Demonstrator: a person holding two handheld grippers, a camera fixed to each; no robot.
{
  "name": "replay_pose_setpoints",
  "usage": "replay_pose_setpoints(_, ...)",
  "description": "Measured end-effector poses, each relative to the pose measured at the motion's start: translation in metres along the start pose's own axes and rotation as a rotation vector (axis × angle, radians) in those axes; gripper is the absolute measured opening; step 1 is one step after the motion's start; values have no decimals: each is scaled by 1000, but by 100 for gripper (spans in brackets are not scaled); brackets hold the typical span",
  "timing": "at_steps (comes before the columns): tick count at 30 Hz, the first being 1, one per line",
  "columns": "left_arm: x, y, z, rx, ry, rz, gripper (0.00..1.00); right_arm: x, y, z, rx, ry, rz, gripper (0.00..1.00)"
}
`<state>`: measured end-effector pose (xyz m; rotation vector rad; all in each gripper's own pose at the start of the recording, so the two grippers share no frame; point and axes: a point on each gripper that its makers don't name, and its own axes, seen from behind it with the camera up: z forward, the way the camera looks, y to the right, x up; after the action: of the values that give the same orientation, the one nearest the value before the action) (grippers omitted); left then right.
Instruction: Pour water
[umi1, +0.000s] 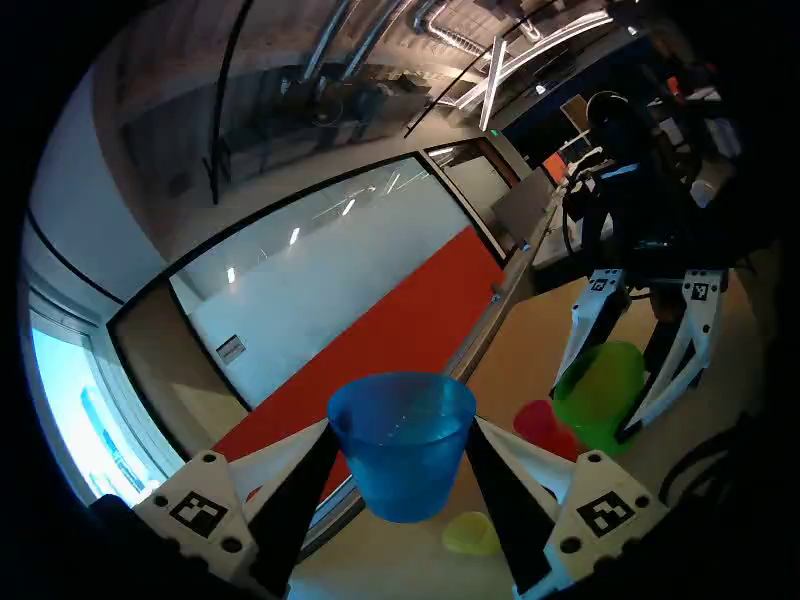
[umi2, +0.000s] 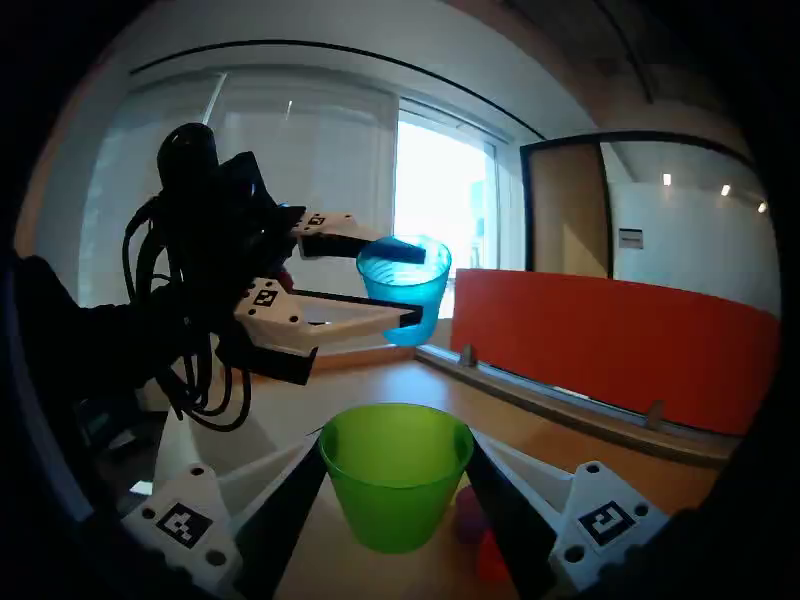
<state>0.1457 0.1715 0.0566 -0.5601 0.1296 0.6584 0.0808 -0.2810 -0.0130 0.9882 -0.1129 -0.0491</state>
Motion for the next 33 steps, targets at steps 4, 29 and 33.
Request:
replay_pose_setpoints(4, 4, 2, 0, 3, 3, 28, 85, -1, 1, 1, 2, 2, 3, 92)
replay_pose_setpoints(29, 19, 5, 7, 6, 19, 165, 85, -1, -3, 7, 14, -6, 0, 92)
replay_pose_setpoints(33, 21, 4, 9, 8, 23, 190, 85, 0, -4, 8, 18, -6, 2, 92)
